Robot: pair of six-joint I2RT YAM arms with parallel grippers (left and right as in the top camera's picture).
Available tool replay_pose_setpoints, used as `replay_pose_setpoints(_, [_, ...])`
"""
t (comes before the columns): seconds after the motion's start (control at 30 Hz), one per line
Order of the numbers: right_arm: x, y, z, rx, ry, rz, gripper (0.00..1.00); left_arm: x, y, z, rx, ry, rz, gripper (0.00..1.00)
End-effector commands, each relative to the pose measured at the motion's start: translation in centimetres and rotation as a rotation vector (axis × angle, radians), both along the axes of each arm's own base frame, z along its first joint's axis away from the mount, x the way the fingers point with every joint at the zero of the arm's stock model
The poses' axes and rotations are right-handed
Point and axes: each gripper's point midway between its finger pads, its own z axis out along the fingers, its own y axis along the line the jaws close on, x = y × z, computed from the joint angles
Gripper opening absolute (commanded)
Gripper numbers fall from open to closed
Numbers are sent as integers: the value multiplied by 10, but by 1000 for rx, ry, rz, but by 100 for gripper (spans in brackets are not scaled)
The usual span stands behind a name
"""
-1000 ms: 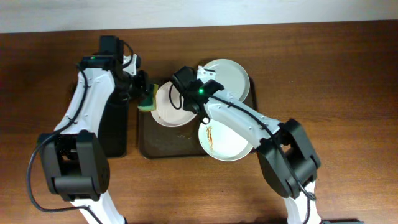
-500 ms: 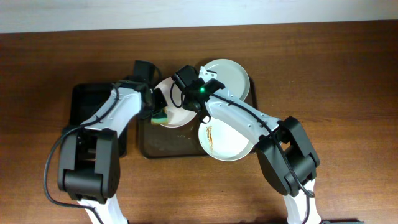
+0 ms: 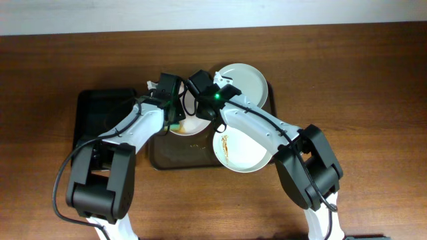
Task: Clean dirty plates on tray and stack at the side
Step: 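Scrub the held plate with the sponge in the left gripper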
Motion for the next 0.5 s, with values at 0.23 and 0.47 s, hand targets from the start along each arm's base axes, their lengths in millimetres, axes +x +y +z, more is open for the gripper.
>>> replay_pose_setpoints(0.23, [-11, 6, -13, 51, 65, 21, 4, 8, -27, 6, -441, 29, -146, 1])
replay_pose_setpoints(0.47, [-10, 8, -14, 58, 63, 42, 4, 11, -28, 21, -580, -7, -243, 1])
